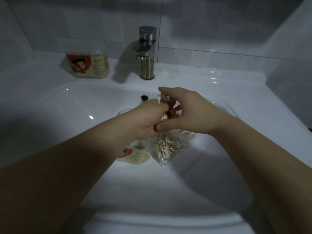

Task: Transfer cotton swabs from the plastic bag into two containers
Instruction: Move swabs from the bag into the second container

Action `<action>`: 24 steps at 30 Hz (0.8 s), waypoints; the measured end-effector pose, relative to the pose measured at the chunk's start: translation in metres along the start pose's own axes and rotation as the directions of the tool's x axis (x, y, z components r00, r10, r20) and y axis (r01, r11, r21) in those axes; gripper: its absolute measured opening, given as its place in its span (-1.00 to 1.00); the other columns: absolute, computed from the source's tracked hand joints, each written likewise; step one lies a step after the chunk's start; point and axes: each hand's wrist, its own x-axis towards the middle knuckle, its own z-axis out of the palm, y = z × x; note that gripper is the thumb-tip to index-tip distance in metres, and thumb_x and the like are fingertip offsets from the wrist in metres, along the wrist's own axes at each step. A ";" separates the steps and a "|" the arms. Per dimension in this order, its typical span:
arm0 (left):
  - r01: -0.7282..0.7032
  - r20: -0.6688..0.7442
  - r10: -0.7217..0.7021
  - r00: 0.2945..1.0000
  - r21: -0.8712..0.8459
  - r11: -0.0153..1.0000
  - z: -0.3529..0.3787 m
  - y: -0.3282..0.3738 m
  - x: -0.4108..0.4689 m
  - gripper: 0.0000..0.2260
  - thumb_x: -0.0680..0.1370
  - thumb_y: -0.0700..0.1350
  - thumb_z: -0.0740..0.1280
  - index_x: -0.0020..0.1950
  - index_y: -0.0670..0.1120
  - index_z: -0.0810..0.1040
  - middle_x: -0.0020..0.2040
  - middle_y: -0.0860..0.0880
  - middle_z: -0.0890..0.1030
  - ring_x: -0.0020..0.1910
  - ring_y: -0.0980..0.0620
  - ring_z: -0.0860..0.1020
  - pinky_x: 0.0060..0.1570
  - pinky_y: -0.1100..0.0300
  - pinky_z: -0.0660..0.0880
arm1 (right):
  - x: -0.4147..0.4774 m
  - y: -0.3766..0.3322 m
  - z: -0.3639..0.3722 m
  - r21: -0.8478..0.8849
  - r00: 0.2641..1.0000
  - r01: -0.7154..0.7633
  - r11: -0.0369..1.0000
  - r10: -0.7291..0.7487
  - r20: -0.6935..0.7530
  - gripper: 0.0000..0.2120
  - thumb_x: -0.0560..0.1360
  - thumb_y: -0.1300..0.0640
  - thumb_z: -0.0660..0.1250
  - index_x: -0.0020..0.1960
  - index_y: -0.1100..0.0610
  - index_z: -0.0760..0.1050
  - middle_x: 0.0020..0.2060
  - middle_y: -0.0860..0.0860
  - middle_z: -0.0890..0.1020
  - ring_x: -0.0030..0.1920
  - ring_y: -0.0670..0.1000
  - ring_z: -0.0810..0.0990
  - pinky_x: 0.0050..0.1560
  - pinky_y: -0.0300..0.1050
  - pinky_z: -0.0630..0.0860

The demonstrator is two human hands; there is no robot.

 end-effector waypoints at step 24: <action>0.074 -0.133 -0.057 0.990 0.125 0.989 -0.003 -0.004 0.005 -0.82 0.69 0.01 0.21 -0.07 -0.02 0.41 -0.47 0.05 0.46 -0.56 0.10 0.38 -0.52 0.29 0.32 | 0.004 0.025 0.025 -0.404 0.904 -0.079 0.911 0.236 0.356 -0.71 0.51 0.16 0.22 -0.36 -0.05 0.37 -0.38 -0.09 0.48 -0.34 -0.07 0.45 -0.31 -0.16 0.31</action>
